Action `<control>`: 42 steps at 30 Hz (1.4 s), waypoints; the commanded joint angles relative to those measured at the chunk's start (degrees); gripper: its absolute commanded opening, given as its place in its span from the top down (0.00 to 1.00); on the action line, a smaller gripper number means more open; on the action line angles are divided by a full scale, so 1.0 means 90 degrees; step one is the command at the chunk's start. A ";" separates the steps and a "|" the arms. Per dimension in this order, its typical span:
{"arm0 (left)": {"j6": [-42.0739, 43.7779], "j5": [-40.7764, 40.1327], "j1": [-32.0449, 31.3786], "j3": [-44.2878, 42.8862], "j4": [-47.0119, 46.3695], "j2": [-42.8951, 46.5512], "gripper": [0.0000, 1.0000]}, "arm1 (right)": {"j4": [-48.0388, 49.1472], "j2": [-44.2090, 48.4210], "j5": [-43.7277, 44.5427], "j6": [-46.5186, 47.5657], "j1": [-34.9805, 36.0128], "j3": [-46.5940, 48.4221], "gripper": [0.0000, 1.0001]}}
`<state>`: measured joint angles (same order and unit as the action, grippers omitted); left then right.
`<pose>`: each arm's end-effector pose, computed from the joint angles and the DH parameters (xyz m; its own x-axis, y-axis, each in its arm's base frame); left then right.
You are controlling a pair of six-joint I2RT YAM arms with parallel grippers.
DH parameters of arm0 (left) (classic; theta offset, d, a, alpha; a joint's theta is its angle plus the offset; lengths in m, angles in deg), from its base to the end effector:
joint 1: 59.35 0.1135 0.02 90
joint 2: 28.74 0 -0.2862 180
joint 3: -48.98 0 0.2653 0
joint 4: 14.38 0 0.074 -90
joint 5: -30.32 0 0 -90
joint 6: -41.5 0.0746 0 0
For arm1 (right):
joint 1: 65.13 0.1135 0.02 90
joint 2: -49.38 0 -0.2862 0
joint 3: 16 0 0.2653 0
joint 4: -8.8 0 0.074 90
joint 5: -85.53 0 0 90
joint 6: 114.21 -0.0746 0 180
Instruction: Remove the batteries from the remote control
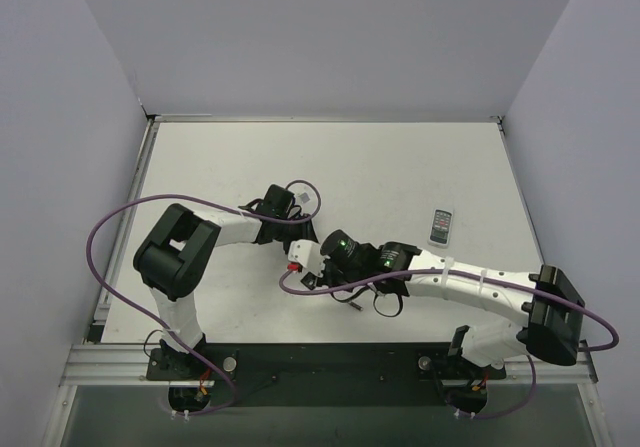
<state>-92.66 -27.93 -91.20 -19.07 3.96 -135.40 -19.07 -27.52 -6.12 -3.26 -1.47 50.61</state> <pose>0.3057 -0.2361 0.1069 -0.9932 -0.0804 -0.0840 0.0008 0.7177 -0.6964 0.1458 0.2994 0.2531 0.0679 -0.6684 -0.7407 -0.9440 0.1973 -0.2645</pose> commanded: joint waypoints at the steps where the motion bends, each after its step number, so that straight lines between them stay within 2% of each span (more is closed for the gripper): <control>1: 0.0131 -0.0207 -0.0083 0.0249 0.0224 -0.0025 0.66 | -0.0493 -0.0410 0.0447 -0.0179 -0.0061 -0.0089 1.00; 11: 0.0170 -0.0383 -0.0083 0.0367 0.0370 0.0131 0.67 | -0.0445 -0.0313 0.0701 -0.0775 -0.0091 -0.0587 1.00; 22: 0.0697 -0.1495 -0.0083 0.0006 0.1561 0.0863 0.66 | -0.0542 0.0185 0.0681 -0.0755 -0.0325 -0.0587 1.00; 34: 0.0786 -0.1867 -0.0239 0.0191 0.1904 0.1264 0.67 | -0.0854 0.0790 0.0808 -0.1068 -0.1038 -0.0734 1.00; 37: 0.0698 -0.1614 -0.0385 0.0298 0.1719 0.1303 0.67 | -0.0942 0.0995 0.0837 -0.1253 -0.1145 -0.0685 1.00; 42: 0.0104 -0.1165 -0.0805 0.0513 0.1125 0.1313 0.70 | -0.0923 0.1220 0.1521 -0.1683 -0.1262 -0.0646 1.00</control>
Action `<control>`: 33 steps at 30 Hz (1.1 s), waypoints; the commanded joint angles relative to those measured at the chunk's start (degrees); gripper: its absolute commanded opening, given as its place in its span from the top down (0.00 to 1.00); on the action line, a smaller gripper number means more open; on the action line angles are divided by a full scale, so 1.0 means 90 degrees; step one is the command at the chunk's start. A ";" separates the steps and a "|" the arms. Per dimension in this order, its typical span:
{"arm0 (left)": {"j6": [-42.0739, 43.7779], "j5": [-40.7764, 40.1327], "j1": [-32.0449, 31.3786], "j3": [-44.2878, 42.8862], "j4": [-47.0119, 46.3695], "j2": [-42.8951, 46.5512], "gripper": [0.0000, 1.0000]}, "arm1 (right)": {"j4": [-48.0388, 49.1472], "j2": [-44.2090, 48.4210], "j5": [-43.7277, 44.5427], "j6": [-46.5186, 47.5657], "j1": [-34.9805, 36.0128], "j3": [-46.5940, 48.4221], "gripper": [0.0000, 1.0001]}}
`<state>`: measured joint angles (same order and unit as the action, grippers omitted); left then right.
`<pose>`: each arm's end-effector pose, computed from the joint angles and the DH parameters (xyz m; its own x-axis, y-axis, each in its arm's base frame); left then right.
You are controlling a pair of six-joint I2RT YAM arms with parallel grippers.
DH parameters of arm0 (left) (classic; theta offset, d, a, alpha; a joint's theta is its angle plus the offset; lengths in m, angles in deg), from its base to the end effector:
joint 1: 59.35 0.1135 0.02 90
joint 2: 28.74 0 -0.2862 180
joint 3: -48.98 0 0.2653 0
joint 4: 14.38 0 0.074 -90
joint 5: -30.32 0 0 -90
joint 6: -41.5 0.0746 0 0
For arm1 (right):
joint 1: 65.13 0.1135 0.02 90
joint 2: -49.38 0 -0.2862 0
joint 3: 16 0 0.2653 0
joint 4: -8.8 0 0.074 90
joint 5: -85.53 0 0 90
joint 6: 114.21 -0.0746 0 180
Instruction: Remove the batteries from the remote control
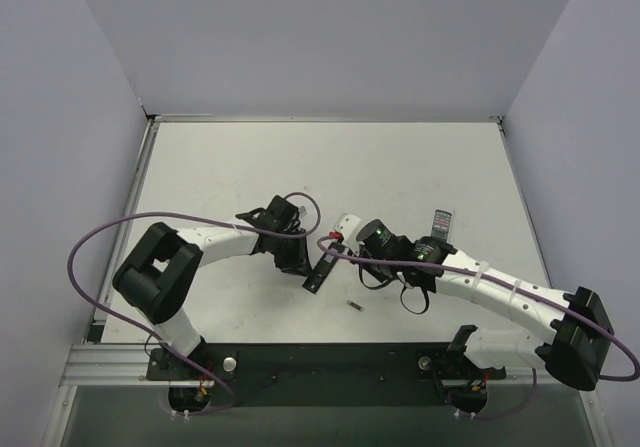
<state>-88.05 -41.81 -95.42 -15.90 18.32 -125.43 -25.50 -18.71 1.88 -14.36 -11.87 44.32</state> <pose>0.2623 -0.2194 0.1270 -0.9874 -0.0306 -0.1555 0.0498 0.8716 -0.4876 0.1777 0.2243 0.2439 -0.2671 -0.6420 -0.7187 -0.8049 0.5587 -0.2000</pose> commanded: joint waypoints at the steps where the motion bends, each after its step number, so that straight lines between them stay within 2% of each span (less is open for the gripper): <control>1: -0.0507 0.0426 -0.0434 0.0190 -0.0541 0.0215 0.70 | -0.0209 0.0281 0.0652 -0.0537 -0.0126 0.0063 1.00; 6: -0.0820 0.0564 -0.0748 0.0045 -0.0923 0.0322 0.70 | -0.0414 0.0379 0.0340 -0.1366 -0.0253 0.0102 1.00; 11: -0.0401 -0.0022 -0.0562 -0.0658 -0.0601 0.0372 0.69 | -0.0512 0.0700 -0.0352 -0.1504 -0.0224 -0.0044 1.00; 20: 0.0439 -0.0276 -0.0279 -0.1879 -0.0503 -0.0828 0.69 | 0.0161 0.1228 -0.2265 -0.1602 -0.0068 -0.0786 1.00; 27: 0.0654 -0.0325 -0.0259 -0.2289 -0.0241 -0.1424 0.69 | 0.0279 0.0741 -0.3204 -0.1748 0.0069 -0.0806 1.00; 33: 0.0713 -0.0636 -0.0249 -0.2310 0.0161 -0.1523 0.69 | 0.0299 0.0106 -0.3050 -0.1904 0.0138 -0.0689 1.00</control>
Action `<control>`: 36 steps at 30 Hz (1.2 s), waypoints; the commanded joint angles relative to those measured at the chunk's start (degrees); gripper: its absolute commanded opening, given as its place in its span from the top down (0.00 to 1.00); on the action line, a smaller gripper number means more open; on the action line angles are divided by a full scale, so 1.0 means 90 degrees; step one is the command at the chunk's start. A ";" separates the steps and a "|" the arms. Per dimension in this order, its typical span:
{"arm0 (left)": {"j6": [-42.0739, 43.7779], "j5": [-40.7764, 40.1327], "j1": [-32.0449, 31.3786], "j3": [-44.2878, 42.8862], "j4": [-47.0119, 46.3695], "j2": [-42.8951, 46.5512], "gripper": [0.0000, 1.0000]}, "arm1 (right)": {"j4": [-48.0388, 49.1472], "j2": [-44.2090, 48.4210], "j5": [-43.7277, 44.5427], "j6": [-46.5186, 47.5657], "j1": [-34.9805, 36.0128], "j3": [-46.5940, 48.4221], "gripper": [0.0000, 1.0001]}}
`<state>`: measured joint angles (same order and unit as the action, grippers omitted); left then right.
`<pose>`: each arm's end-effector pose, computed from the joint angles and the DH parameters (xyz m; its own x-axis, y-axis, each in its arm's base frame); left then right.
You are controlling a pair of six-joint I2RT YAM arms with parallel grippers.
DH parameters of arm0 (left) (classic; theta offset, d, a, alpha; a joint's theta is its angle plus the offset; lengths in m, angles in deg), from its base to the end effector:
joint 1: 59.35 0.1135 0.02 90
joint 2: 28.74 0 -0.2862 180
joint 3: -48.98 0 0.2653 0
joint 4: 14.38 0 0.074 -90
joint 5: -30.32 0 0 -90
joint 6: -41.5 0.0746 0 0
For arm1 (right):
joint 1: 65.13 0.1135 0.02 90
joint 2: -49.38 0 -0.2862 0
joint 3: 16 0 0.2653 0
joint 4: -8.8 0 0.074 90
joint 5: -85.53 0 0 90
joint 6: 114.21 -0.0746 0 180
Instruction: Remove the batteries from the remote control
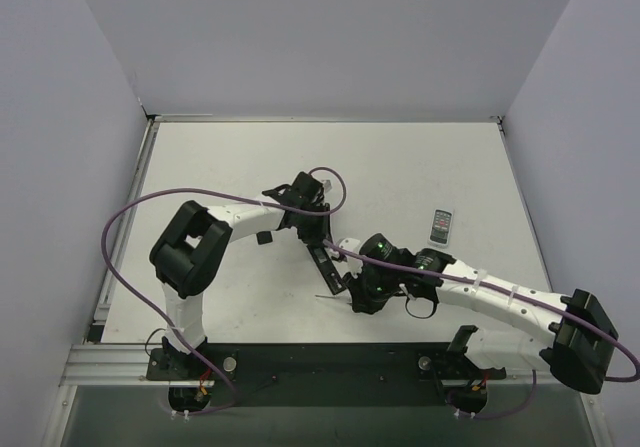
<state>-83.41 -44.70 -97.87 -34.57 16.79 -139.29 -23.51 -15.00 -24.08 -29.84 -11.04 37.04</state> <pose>0.3275 -0.2853 0.1369 -0.9505 0.0500 -0.3068 0.2004 0.8530 -0.4819 0.1327 0.2259 0.2198 -0.4917 -0.5215 -0.6974 -0.8613 0.4089 0.3015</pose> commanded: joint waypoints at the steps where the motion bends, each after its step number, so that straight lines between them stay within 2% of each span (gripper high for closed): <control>1: 0.0198 -0.0375 0.0023 -0.0216 0.0399 0.0007 0.69 | 0.0068 -0.0366 -0.0029 -0.0214 0.0036 0.0139 1.00; 6: 0.0198 -0.0873 0.0022 -0.0138 0.1024 0.0240 0.69 | -0.0156 -0.0415 0.0850 -0.0370 -0.0052 0.0247 1.00; 11: 0.0120 -0.0942 0.0013 0.0398 0.1045 0.0670 0.69 | -0.0186 -0.0395 0.1202 -0.0390 -0.0150 0.0286 1.00; 18: -0.0192 -0.0474 -0.0046 0.0975 0.0664 0.1129 0.69 | -0.0332 -0.0503 0.1535 -0.0429 -0.0209 0.0413 1.00; 25: -0.0456 -0.0122 -0.0046 0.1297 0.0420 0.1452 0.69 | -0.0449 -0.0084 0.1944 -0.0556 -0.0248 0.0393 1.00; 29: -0.0525 -0.0161 -0.0026 0.1142 0.0390 0.1540 0.69 | -0.0498 0.0122 0.2421 -0.0488 -0.0287 0.0413 1.00; 32: -0.0466 -0.0200 0.0129 0.0801 0.0458 0.1385 0.69 | -0.0479 0.0132 0.2949 -0.0264 -0.0336 0.0471 1.00; 36: -0.0408 0.0053 0.0344 0.0371 0.0138 0.0956 0.68 | -0.0313 -0.0014 0.3107 0.0088 -0.0531 0.0588 1.00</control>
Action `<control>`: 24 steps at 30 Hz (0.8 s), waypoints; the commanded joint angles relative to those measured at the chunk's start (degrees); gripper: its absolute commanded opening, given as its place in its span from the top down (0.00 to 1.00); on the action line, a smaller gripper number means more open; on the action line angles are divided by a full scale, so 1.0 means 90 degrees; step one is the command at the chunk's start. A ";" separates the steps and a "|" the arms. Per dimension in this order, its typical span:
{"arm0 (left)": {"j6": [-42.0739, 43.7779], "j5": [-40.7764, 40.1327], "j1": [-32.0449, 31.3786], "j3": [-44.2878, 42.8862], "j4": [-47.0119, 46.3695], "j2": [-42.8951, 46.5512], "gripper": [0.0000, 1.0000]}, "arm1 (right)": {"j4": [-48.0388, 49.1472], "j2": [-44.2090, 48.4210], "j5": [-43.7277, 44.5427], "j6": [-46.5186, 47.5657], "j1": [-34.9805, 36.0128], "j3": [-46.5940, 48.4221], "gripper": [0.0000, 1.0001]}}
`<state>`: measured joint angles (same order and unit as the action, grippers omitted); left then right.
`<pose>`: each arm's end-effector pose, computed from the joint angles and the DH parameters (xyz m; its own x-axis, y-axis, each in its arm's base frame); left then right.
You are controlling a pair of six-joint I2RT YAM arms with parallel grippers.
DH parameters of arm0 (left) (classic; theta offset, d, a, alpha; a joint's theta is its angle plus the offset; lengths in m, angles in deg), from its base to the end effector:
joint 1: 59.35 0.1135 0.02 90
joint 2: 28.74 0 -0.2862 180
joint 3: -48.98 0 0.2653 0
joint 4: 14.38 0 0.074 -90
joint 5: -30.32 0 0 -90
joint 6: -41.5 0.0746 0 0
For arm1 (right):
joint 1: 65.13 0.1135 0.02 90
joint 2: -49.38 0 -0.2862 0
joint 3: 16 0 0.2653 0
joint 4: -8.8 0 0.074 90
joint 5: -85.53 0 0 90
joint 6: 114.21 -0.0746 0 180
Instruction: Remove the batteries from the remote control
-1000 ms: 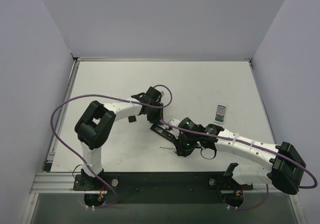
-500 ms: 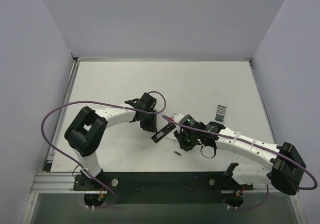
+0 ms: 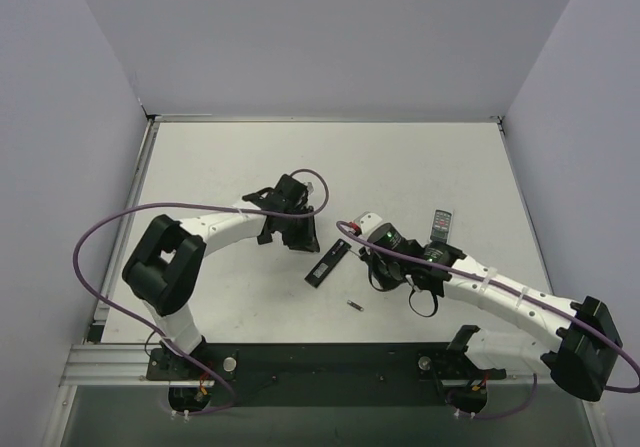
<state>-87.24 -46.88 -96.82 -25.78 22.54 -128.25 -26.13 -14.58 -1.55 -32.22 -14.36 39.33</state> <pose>0.2898 -0.2430 0.1555 -0.9684 -0.0266 -0.2481 0.0906 0.8889 -0.4491 0.1701 0.2023 0.2285 -0.5361 -0.4366 -0.7225 -0.6822 0.7281 0.0662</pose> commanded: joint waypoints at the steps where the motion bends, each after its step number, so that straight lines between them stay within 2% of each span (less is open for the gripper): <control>1: 0.0037 0.0364 0.0238 -0.0674 -0.0570 -0.0359 0.68 | -0.0021 -0.0119 0.0604 0.0382 -0.0220 0.0382 1.00; 5: 0.0144 0.0647 0.0316 -0.0997 -0.0658 -0.0789 0.68 | 0.0076 -0.0363 0.0428 0.0597 -0.0445 0.0548 1.00; 9: 0.0076 0.0843 0.0326 -0.0871 -0.0834 -0.1024 0.68 | 0.0125 -0.0539 0.0116 0.0821 -0.0494 0.0665 1.00; 24: -0.0373 0.1351 0.0306 -0.0060 -0.1390 -0.0917 0.72 | 0.0076 -0.1008 -0.0568 0.1476 -0.0494 0.0754 1.00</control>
<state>-89.12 -37.18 -94.07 -28.14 13.30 -137.91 -24.65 -22.78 -5.20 -20.97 -18.60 43.88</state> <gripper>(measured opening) 0.283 0.122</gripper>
